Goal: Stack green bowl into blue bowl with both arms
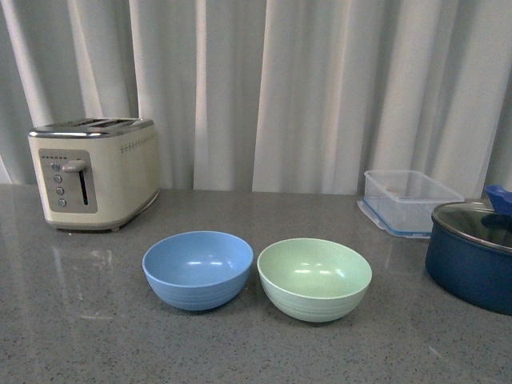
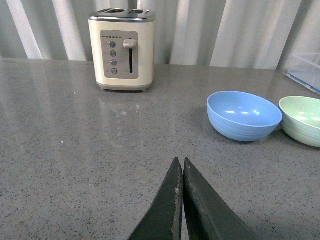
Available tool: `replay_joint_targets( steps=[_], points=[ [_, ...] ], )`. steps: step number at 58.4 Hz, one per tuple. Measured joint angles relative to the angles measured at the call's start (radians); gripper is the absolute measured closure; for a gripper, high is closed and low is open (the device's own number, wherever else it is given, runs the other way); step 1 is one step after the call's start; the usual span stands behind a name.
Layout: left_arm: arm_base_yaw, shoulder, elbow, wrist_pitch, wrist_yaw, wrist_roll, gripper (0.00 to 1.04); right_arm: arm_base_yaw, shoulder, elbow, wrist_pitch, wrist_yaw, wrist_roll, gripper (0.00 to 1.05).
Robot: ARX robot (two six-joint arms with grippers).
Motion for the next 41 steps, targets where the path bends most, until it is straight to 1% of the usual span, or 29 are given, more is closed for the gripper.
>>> replay_joint_targets(
  steps=[12,22,26,27,39,41],
  points=[
    [0.000,-0.093,0.000,-0.092,0.000,0.000,1.01,0.000,0.000,0.000,0.000,0.000,0.000,0.10],
    [0.000,-0.134,0.000,-0.134,0.000,0.000,1.01,0.000,0.000,0.000,0.000,0.000,0.000,0.10],
    [0.000,-0.249,0.000,-0.285,0.001,0.001,1.01,0.000,0.000,0.000,0.000,0.000,0.000,0.10],
    [0.000,-0.268,0.000,-0.298,0.002,0.001,1.01,0.000,0.000,0.000,0.000,0.000,0.000,0.10],
    [0.000,-0.303,0.000,-0.310,0.002,0.000,1.01,0.000,0.000,0.000,0.000,0.000,0.000,0.10],
    [0.000,-0.303,0.000,-0.310,0.001,0.001,0.94,0.000,0.000,0.000,0.000,0.000,0.000,0.10]
  ],
)
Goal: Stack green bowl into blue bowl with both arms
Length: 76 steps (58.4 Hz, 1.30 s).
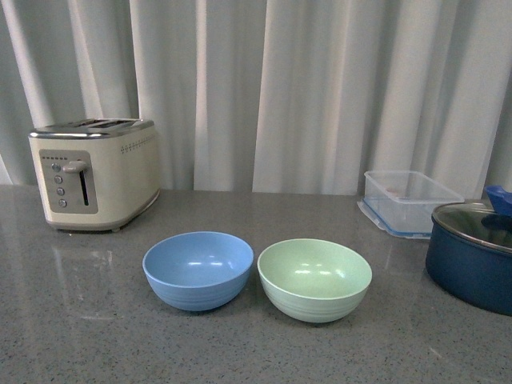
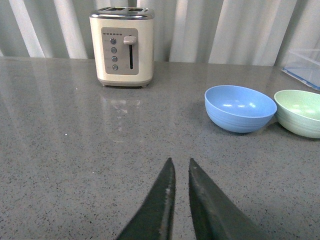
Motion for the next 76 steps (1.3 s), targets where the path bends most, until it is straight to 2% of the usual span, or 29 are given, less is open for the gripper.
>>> replay_joint_targets(
  steps=[3,7,12,15,16,25,49,76],
  points=[
    [0.000,0.000,0.000,0.000,0.000,0.000,0.82,0.000,0.000,0.000,0.000,0.000,0.000,0.10],
    [0.000,0.000,0.000,0.000,0.000,0.000,0.71,-0.003,0.012,0.005,-0.018,-0.011,0.000,0.10],
    [0.000,0.000,0.000,0.000,-0.001,0.001,0.55,-0.011,0.248,0.176,-0.379,-0.092,-0.004,0.10],
    [0.000,-0.001,0.000,0.000,0.002,0.001,0.48,-0.003,0.362,0.240,-0.496,-0.098,0.000,0.10],
    [0.000,-0.001,0.000,0.000,0.002,0.001,0.43,0.010,0.437,0.272,-0.543,-0.097,0.003,0.10],
    [0.000,-0.001,0.000,0.000,0.000,0.001,0.06,0.117,0.779,0.453,-0.445,-0.079,0.025,0.10],
    [0.000,-0.001,0.000,0.000,0.001,0.002,0.07,0.241,1.306,0.828,-0.335,-0.079,0.161,0.10],
    [0.000,-0.001,0.000,0.000,0.001,0.002,0.07,0.273,1.685,1.186,-0.314,-0.088,0.234,0.10]
  ],
)
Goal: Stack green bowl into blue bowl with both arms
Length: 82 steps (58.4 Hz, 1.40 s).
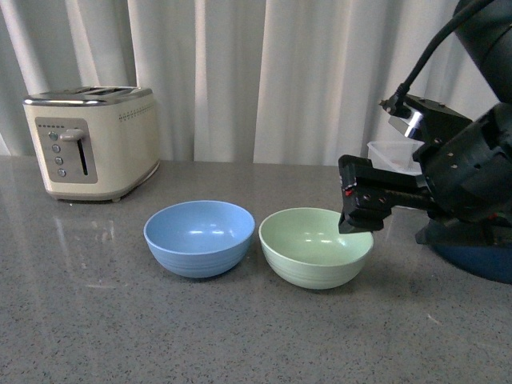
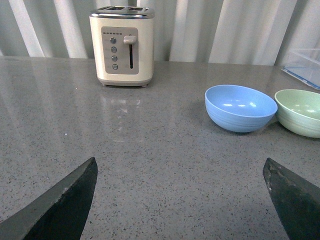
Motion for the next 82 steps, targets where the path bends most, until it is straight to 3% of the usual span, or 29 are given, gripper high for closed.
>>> replay_joint_targets(
  steps=[18,65,82],
  points=[
    [0.000,0.000,0.000,0.000,0.000,0.000,0.07,-0.032,0.167,0.158,-0.008,-0.011,-0.006,0.10],
    [0.000,0.000,0.000,0.000,0.000,0.000,0.07,-0.032,0.317,0.239,0.014,-0.053,-0.050,0.10],
    [0.000,0.000,0.000,0.000,0.000,0.000,0.07,-0.032,0.338,0.246,0.027,-0.055,-0.055,0.49]
  ],
)
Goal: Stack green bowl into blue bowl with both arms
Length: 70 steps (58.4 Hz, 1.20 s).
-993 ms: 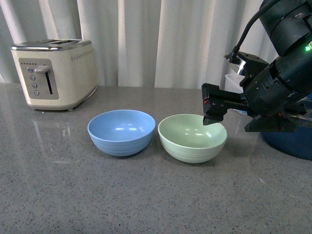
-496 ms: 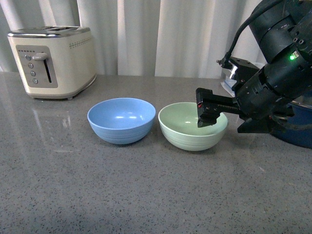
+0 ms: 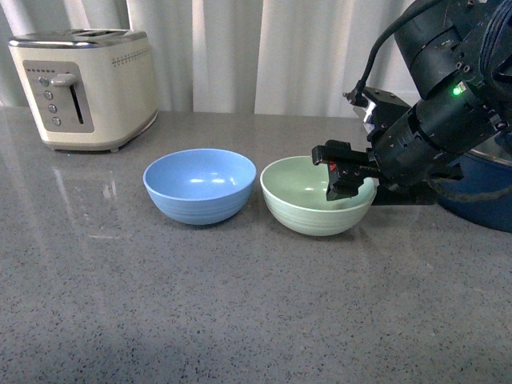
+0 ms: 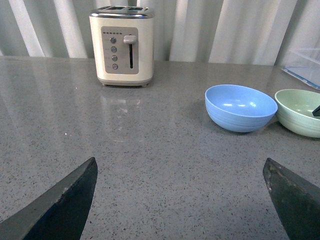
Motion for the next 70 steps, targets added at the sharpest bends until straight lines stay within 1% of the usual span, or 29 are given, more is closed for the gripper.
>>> replay_joint_targets(
  steps=[1,8,9,14,20,22,38,47,59,70],
  points=[
    [0.000,0.000,0.000,0.000,0.000,0.000,0.07,0.000,0.000,0.000,0.002,0.000,0.000,0.53],
    [0.000,0.000,0.000,0.000,0.000,0.000,0.07,0.000,0.000,-0.002,0.025,0.004,-0.002,0.69],
    [0.000,0.000,0.000,0.000,0.000,0.000,0.07,0.000,0.000,-0.003,0.029,0.006,-0.002,0.73],
    [0.000,0.000,0.000,0.000,0.000,0.000,0.07,0.000,0.000,-0.008,0.038,0.007,-0.010,0.83],
    [0.000,0.000,0.000,0.000,0.000,0.000,0.07,-0.001,-0.004,-0.023,0.045,0.007,-0.021,1.00],
    [0.000,0.000,0.000,0.000,0.000,0.000,0.07,-0.001,-0.014,-0.026,0.050,0.002,-0.022,1.04],
    [0.000,0.000,0.000,0.000,0.000,0.000,0.07,-0.006,-0.059,-0.023,0.033,0.010,-0.063,1.04],
    [0.000,0.000,0.000,0.000,0.000,0.000,0.07,-0.004,-0.076,0.062,-0.013,-0.001,-0.079,1.04],
    [0.000,0.000,0.000,0.000,0.000,0.000,0.07,0.055,-0.096,0.159,-0.051,-0.025,-0.087,1.04],
    [0.000,0.000,0.000,0.000,0.000,0.000,0.07,0.118,-0.091,0.190,-0.059,-0.036,-0.087,1.04]
  ],
)
